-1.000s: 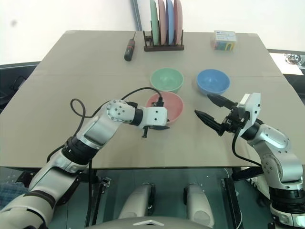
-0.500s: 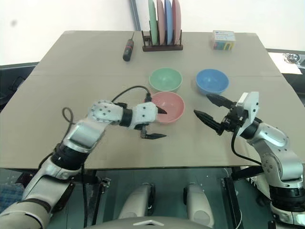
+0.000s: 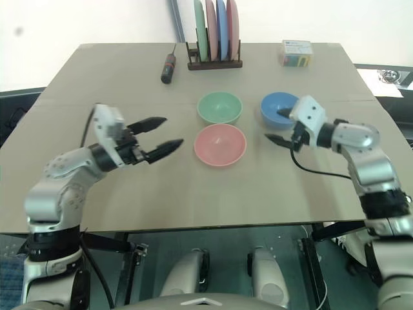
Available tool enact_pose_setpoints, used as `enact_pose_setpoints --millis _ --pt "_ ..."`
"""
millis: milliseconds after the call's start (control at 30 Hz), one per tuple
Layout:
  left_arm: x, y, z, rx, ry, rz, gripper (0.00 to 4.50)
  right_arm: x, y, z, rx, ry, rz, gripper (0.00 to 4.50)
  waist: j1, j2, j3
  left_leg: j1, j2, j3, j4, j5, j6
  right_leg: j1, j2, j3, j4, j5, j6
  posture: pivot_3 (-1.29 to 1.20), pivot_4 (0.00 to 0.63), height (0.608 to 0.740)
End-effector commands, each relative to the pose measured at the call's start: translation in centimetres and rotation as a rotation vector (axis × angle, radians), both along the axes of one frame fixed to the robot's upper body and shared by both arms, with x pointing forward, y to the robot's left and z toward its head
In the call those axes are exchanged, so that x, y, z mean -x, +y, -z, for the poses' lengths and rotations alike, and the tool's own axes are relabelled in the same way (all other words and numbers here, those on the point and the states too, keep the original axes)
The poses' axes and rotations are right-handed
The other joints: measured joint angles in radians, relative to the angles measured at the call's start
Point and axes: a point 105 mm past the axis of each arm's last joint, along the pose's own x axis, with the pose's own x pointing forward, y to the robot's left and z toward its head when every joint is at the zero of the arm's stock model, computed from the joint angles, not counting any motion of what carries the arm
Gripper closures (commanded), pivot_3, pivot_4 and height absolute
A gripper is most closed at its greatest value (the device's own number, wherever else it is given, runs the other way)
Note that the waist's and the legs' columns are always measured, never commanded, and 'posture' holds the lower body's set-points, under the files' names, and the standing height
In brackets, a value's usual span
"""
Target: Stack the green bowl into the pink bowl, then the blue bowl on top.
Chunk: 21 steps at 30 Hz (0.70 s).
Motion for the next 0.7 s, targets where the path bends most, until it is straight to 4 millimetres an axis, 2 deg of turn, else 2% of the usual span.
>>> enact_pose_setpoints --millis 33,200,333,500,700 --pt "2.0 1.6 -1.1 0.051 -0.031 -0.051 0.03 -2.0 1.3 -1.3 0.171 -0.16 -0.045 0.78 0.005 0.0 0.0 0.0 0.0 0.0 -0.001 0.0 0.0 0.0 0.0 0.0 0.0 0.0 0.0 0.0 0.15 0.74" --pt "4.1 2.8 -0.8 0.067 -0.021 -0.103 0.03 -3.1 4.3 0.0 0.459 -0.281 -0.207 0.78 0.011 -0.001 0.0 -0.001 -0.001 -0.001 -0.001 0.0 0.0 0.0 -0.001 -0.001 -0.002 0.0 0.0 0.0 0.15 0.74" --pt "5.4 3.3 -0.7 0.081 -0.023 -0.139 0.03 -3.6 6.8 0.8 0.589 -0.343 -0.299 0.78 0.007 0.0 0.0 0.0 -0.001 -0.001 -0.001 0.0 0.0 0.0 -0.001 -0.001 -0.001 0.0 -0.001 0.0 0.15 0.74" --pt "6.8 3.0 -0.5 0.088 -0.021 -0.144 0.03 -5.1 8.4 0.2 0.676 -0.43 -0.263 0.78 0.004 0.0 0.0 0.001 -0.001 -0.001 -0.003 0.0 0.0 -0.001 -0.001 0.0 0.0 0.0 -0.001 0.0 0.15 0.74" --pt "7.6 2.5 0.1 0.093 -0.006 -0.155 0.03 -5.6 10.4 -0.3 0.707 -0.491 -0.255 0.78 0.006 0.0 0.0 0.001 -0.001 -0.001 -0.004 0.0 0.0 -0.001 -0.001 0.0 -0.001 -0.002 -0.005 0.0 0.15 0.74"
